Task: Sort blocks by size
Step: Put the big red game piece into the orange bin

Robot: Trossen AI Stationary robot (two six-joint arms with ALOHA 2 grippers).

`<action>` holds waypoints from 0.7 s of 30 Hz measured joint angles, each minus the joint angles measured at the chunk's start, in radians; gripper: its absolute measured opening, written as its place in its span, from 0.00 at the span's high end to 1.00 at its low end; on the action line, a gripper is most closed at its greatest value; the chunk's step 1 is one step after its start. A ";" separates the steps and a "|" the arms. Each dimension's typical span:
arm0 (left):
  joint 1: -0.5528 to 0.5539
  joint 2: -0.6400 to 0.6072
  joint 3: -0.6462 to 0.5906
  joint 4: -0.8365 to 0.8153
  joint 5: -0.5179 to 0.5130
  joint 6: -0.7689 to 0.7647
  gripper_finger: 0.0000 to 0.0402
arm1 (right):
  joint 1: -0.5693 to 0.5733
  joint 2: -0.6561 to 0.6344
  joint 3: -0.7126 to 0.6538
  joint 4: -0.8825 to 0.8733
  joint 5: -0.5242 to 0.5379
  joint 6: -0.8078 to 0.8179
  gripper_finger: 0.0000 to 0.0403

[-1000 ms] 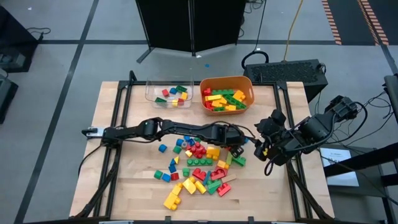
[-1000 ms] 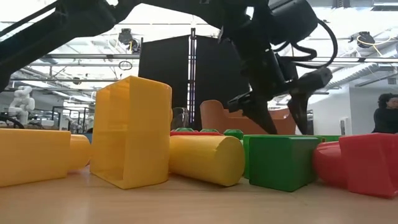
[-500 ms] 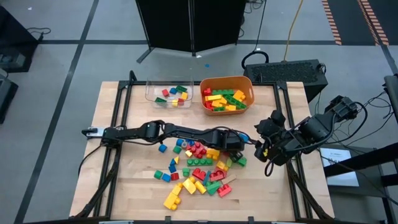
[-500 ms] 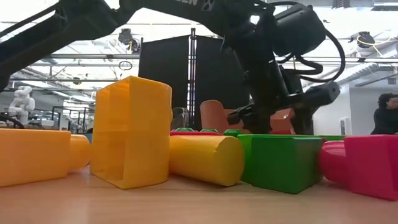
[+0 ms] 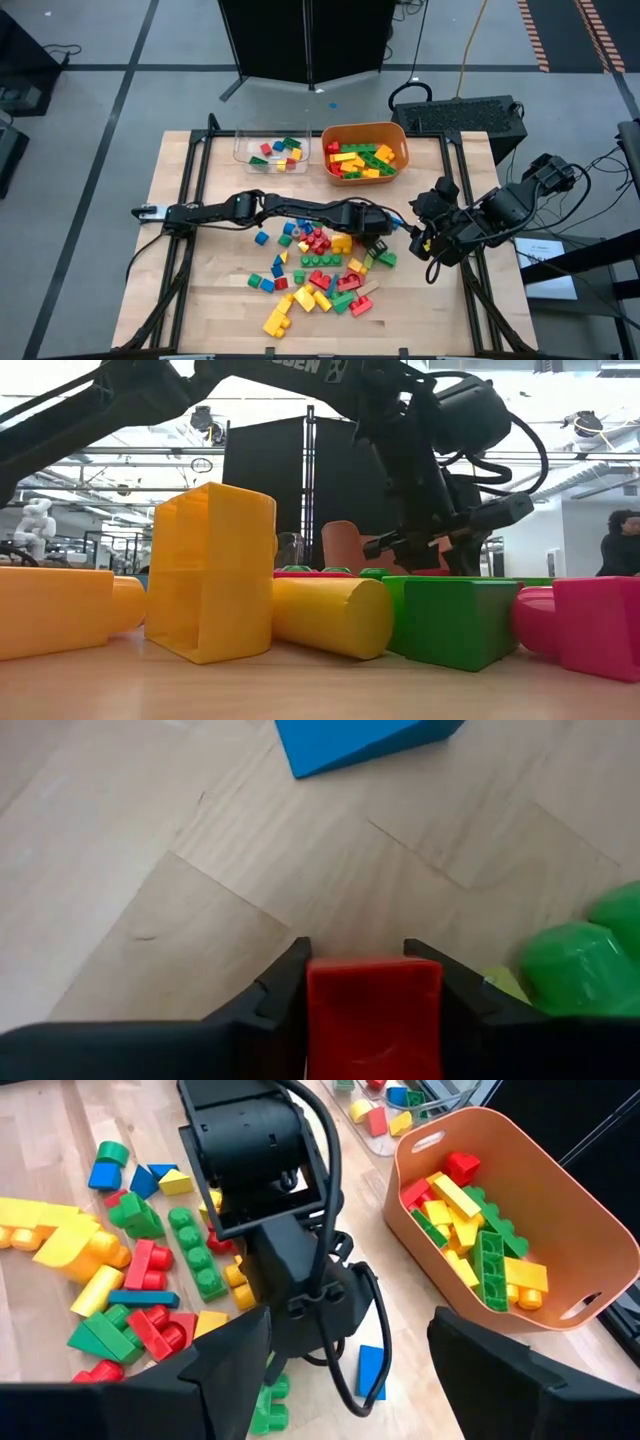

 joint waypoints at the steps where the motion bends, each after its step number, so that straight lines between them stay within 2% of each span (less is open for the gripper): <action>1: 0.004 -0.006 0.000 -0.002 0.001 0.003 0.68 | 0.000 0.000 0.000 0.000 0.001 -0.001 0.34; 11: 0.054 -0.154 0.000 0.042 -0.012 0.097 0.68 | 0.000 0.000 0.000 0.000 0.009 -0.001 0.34; 18: 0.148 -0.263 0.002 0.130 -0.268 0.282 0.68 | 0.000 0.000 0.000 0.001 0.041 -0.002 0.34; 21: 0.205 -0.265 0.002 0.204 -0.321 0.341 0.68 | 0.000 0.000 0.000 0.001 0.041 -0.002 0.34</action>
